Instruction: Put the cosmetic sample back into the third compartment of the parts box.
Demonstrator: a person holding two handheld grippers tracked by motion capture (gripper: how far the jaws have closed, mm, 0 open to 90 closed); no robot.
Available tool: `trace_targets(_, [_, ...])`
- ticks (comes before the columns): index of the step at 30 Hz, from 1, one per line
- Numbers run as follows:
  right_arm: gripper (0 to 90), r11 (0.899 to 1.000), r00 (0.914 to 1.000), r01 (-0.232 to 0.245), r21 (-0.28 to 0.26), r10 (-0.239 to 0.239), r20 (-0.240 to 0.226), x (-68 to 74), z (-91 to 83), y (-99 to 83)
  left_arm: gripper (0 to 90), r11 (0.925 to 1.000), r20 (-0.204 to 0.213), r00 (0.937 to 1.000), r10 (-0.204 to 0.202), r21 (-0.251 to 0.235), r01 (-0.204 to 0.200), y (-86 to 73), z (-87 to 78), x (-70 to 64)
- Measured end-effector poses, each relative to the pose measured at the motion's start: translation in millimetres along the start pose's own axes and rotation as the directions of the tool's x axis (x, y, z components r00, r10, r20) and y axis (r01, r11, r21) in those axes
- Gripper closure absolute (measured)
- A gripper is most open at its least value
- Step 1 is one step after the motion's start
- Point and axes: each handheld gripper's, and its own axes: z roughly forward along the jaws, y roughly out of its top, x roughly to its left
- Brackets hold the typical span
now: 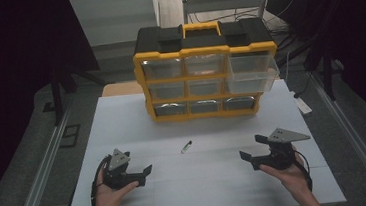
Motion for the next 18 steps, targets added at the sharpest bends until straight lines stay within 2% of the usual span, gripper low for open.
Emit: trace_targets(18, [14.2, 0.999, 0.9992, 0.022, 0.027, -0.021, -0.035, 8.0, 20.7, 21.1, 6.2, 1.0000, 0.000, 1.0000, 0.002, -0.004, -0.002, 1.1, 1.3, -1.5])
